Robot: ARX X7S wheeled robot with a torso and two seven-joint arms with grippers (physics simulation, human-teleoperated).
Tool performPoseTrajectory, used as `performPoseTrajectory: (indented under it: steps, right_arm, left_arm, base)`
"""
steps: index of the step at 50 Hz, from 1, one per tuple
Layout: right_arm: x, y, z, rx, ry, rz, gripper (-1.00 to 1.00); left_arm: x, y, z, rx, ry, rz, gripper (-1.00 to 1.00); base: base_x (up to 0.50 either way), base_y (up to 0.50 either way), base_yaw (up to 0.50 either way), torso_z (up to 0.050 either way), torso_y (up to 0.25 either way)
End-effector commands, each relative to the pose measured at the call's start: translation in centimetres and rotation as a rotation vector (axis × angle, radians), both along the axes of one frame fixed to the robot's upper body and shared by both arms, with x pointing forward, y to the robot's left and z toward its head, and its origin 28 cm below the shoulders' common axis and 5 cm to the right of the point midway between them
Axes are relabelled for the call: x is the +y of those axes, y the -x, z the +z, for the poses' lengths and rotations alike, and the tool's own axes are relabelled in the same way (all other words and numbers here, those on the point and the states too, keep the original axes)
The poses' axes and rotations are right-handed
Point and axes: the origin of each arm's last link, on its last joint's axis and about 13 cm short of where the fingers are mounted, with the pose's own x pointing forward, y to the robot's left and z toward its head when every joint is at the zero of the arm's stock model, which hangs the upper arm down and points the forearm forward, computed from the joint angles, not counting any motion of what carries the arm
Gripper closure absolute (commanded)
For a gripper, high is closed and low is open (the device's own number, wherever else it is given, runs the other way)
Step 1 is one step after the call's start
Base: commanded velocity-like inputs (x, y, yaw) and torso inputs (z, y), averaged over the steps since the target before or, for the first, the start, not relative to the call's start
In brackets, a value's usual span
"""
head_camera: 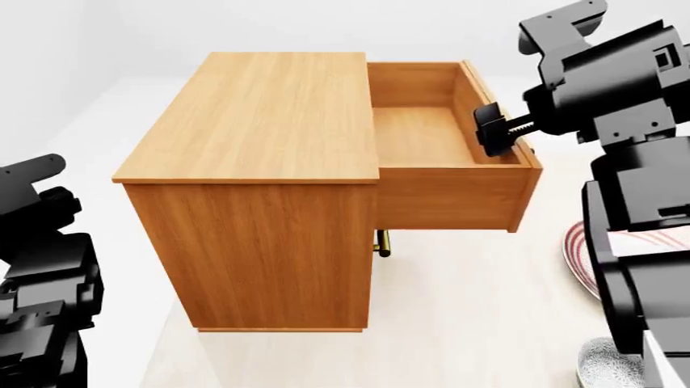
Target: Open the top drawer of the cabinet and put the bowl in it.
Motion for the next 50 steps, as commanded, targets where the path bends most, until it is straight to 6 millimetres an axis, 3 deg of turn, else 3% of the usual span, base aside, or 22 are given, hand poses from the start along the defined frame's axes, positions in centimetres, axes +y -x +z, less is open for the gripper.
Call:
performPoseTrajectory:
  steps: [1,23,45,50]
  right_arm:
    - [-1.2,0.0,-0.1,-0.001,0.061,-0.058,-1.00]
    - [-2.5,0.1,-0.3,0.002,0.157,-0.115,-1.00]
    - [-3.7,0.2,-0.3,0.003,0.172,-0.175,-1.00]
    - [-3.6,0.3,0.1,-0.020,0.104,-0.166,-1.00]
  left_arm:
    - [0.0,0.0,-0.1,0.001,0.001,0.000,-1.00]
    - [-0.1,0.0,-0.1,0.000,0.004,-0.003,-1.00]
    - [-0.1,0.0,-0.1,0.000,0.006,-0.007,-1.00]
    - [-0.1,0.0,-0.1,0.000,0.006,-0.007,-1.00]
  base:
    - [0.00,0.00,0.00,0.000,0.000]
    - [0.00,0.00,0.00,0.000,0.000]
    - [0.00,0.00,0.00,0.000,0.000]
    - [0.00,0.00,0.00,0.000,0.000]
